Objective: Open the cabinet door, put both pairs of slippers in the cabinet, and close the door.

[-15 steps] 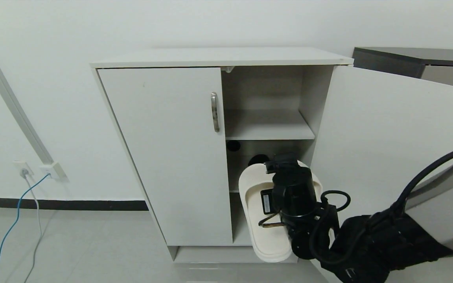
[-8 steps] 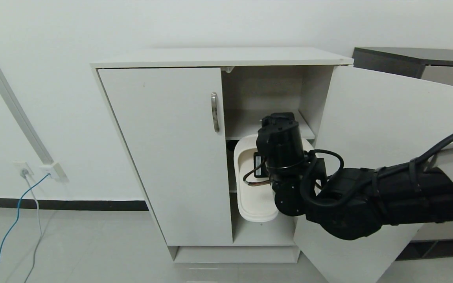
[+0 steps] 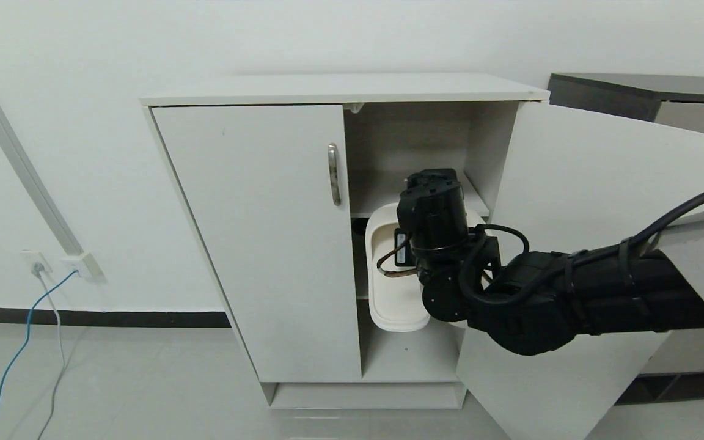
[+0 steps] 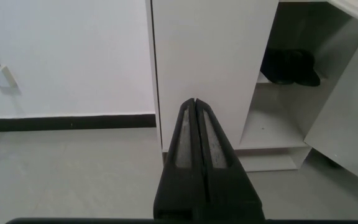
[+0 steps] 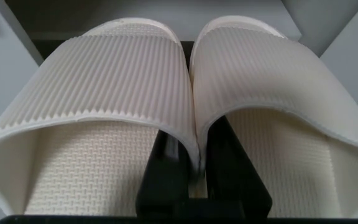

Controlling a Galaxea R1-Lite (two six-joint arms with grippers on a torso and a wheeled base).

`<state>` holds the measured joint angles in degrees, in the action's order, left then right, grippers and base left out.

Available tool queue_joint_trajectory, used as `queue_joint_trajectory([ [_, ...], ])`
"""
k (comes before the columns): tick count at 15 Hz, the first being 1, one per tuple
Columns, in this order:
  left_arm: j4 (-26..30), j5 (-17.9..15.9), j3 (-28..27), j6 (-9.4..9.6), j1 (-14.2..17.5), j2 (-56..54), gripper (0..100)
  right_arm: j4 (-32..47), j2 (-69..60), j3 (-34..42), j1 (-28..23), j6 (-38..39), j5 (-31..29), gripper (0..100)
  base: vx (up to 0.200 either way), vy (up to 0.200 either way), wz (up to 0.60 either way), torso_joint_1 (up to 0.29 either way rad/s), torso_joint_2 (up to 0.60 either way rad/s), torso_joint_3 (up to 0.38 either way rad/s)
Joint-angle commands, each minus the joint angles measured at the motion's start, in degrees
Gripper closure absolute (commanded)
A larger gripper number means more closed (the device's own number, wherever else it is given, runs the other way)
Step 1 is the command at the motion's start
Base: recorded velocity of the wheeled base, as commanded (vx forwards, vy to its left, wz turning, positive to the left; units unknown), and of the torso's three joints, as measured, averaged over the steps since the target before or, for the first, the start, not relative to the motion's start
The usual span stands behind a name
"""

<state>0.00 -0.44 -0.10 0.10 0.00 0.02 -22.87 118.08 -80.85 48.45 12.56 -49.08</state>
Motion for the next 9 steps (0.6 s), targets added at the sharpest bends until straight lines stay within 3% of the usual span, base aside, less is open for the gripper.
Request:
queue_joint_trajectory([
  [1,0.0,0.0,0.01,-0.01,0.0,0.06,100,-0.07,0.05,0.08,-0.02,-0.08,0.04,100,0.2,0.0,0.0,0.017,0.0,0.007],
  [9,0.0,-0.09,0.01,-0.01,0.0,0.06,100,-0.16,-0.66,0.96,0.07,-0.43,-0.05,100,0.2,0.0,0.0,-0.001,0.0,0.003],
])
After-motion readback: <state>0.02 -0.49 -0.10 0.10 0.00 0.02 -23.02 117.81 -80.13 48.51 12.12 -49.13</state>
